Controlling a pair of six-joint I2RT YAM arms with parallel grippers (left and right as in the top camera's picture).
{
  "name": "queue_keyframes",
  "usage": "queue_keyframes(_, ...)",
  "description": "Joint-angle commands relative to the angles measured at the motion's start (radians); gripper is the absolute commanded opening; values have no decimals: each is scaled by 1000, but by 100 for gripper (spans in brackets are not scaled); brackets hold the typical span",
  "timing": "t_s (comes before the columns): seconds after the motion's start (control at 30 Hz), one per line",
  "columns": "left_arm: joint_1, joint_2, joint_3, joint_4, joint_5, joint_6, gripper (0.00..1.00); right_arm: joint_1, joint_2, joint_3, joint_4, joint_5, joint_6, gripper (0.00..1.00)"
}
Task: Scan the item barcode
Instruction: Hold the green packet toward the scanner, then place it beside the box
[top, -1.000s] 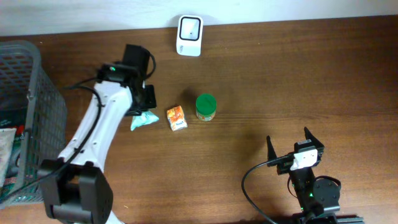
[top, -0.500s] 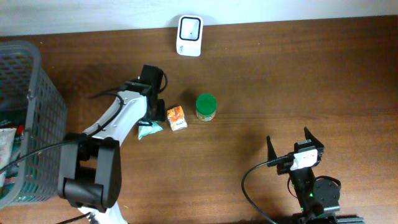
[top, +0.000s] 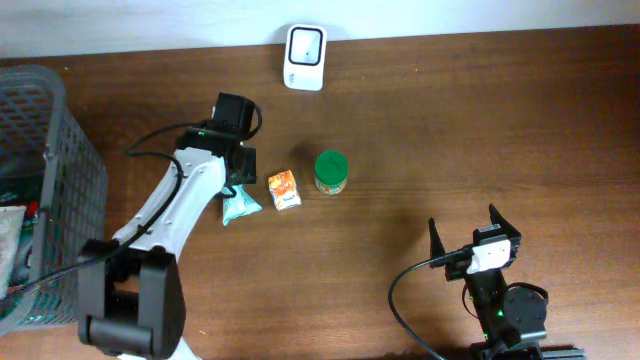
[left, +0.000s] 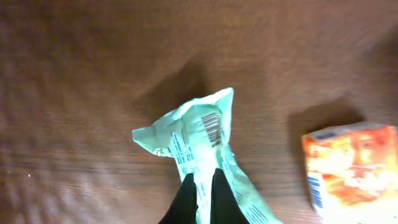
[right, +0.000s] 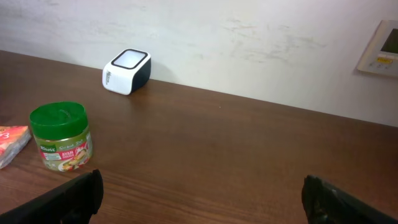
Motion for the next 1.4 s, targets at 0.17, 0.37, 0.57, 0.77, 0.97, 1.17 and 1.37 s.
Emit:
queue_keyframes(0.17,18,103,-37,31,-29,100,0,-6,-8,-8,0,-6,14,98)
queue_keyframes(0.37,17,238,-37,34,58,99,0,-6,-8,-8,0,-6,14,98)
queue_keyframes(0.57,17,208,53,39,77,97,0,-6,-8,-8,0,-6,14,98)
queue_keyframes(0.77,29,103,281,-213,161,50,0,-6,-8,-8,0,-6,14,98)
queue_keyframes(0.97,70,32,303,-402,148,36,13,-6,-8,-8,0,-6,14,98)
queue_keyframes(1.17,92,32,153,-309,131,36,16,-6,-8,-8,0,-6,14,98)
queue_keyframes(1.37,80,34,-32,-94,164,36,15,-6,-8,-8,0,-6,14,98)
